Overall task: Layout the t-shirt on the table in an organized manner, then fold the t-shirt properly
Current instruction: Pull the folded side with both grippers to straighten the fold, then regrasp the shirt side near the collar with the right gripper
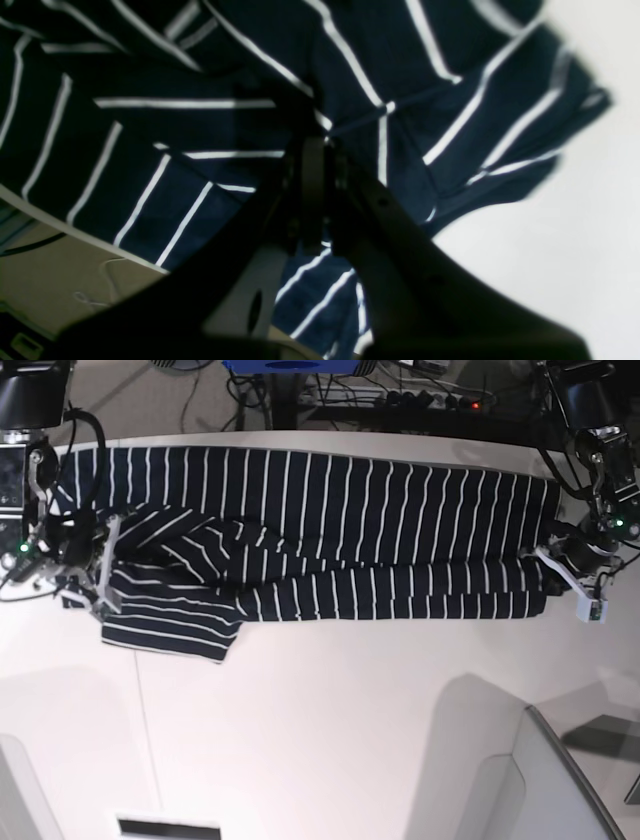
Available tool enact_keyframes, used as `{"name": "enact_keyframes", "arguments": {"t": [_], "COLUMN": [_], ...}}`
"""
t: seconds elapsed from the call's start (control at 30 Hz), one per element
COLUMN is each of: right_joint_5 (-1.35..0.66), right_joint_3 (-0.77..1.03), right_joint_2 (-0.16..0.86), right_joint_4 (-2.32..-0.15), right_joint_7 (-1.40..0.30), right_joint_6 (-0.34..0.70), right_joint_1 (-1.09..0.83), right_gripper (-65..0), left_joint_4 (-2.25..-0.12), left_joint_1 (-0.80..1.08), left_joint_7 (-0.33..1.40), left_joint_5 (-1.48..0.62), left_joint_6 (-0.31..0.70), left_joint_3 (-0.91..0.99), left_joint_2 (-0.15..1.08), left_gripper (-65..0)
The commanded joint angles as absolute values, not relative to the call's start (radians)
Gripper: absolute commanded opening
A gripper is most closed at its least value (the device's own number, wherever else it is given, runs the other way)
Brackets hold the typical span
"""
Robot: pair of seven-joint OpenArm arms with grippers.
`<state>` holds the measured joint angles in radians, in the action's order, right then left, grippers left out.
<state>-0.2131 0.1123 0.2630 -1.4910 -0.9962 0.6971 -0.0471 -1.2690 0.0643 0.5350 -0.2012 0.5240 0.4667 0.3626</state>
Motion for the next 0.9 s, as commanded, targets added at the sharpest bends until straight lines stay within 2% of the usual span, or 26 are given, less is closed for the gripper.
{"name": "enact_keyframes", "arguments": {"t": [0.0,0.3,0.57,0.63,0.8,0.83,0.87], "right_joint_5": [-0.22,-0.219,-0.219,-0.219,-0.22,-0.22,-0.22], "right_joint_3": [0.119,0.119,0.119,0.119,0.147,0.18,0.211], "right_joint_2": [0.277,0.275,0.272,0.272,0.272,0.266,0.248], "right_joint_4": [-1.517,-1.538,-1.457,-1.457,-1.486,-1.509,-1.531], "right_joint_7": [-1.004,-1.015,-1.006,-1.01,-1.017,-1.017,-1.017], "right_joint_6": [0.698,0.698,0.698,0.698,0.698,0.698,0.698], "right_joint_1": [-0.03,-0.041,-0.039,-0.033,-0.012,-0.012,-0.01], "right_gripper": [-65.0,-65.0,-63.8,-58.2,-27.3,-23.0,-21.3], "left_joint_4": [-1.302,-1.322,-1.253,-1.259,-1.259,-1.259,-1.259], "left_joint_1": [0.05,0.062,0.051,0.051,0.05,0.05,0.05], "left_joint_7": [0.516,0.516,0.509,0.509,0.509,0.509,0.509], "left_joint_5": [-0.213,-0.203,-0.203,-0.203,-0.203,-0.203,-0.203], "left_joint_6": [0.526,0.526,0.526,0.526,0.526,0.526,0.526], "left_joint_3": [0.473,0.475,0.464,0.464,0.464,0.466,0.469], "left_joint_2": [0.38,0.38,0.375,0.375,0.378,0.378,0.378], "left_gripper": [-65.0,-65.0,-65.0,-65.0,-65.0,-65.0,-65.0]}}
